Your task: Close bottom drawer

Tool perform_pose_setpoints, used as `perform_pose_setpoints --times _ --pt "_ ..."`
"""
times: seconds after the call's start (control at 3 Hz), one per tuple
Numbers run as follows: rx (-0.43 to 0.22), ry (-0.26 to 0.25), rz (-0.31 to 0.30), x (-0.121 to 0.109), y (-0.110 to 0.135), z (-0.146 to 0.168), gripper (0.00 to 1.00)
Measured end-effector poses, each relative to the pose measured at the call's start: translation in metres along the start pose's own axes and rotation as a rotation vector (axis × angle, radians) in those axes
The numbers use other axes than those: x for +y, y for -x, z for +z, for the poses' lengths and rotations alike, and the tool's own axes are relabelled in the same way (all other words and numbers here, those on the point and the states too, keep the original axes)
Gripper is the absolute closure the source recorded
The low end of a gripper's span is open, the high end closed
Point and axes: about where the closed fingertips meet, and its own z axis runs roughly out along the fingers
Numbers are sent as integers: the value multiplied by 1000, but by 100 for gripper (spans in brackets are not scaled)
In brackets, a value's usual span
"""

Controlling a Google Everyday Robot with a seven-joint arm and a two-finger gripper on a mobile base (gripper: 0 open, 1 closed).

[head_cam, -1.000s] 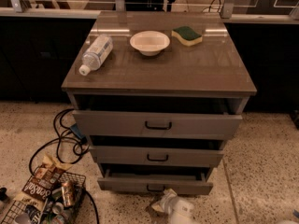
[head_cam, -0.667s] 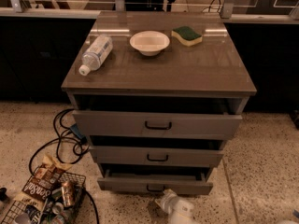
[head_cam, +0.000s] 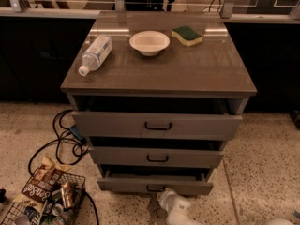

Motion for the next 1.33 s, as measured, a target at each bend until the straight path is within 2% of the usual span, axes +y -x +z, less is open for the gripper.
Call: perform_pose_setpoints --times 0.33,1.33 --pt "0 0 0 0 0 0 100" --pt "0 0 0 -1 -1 0 100"
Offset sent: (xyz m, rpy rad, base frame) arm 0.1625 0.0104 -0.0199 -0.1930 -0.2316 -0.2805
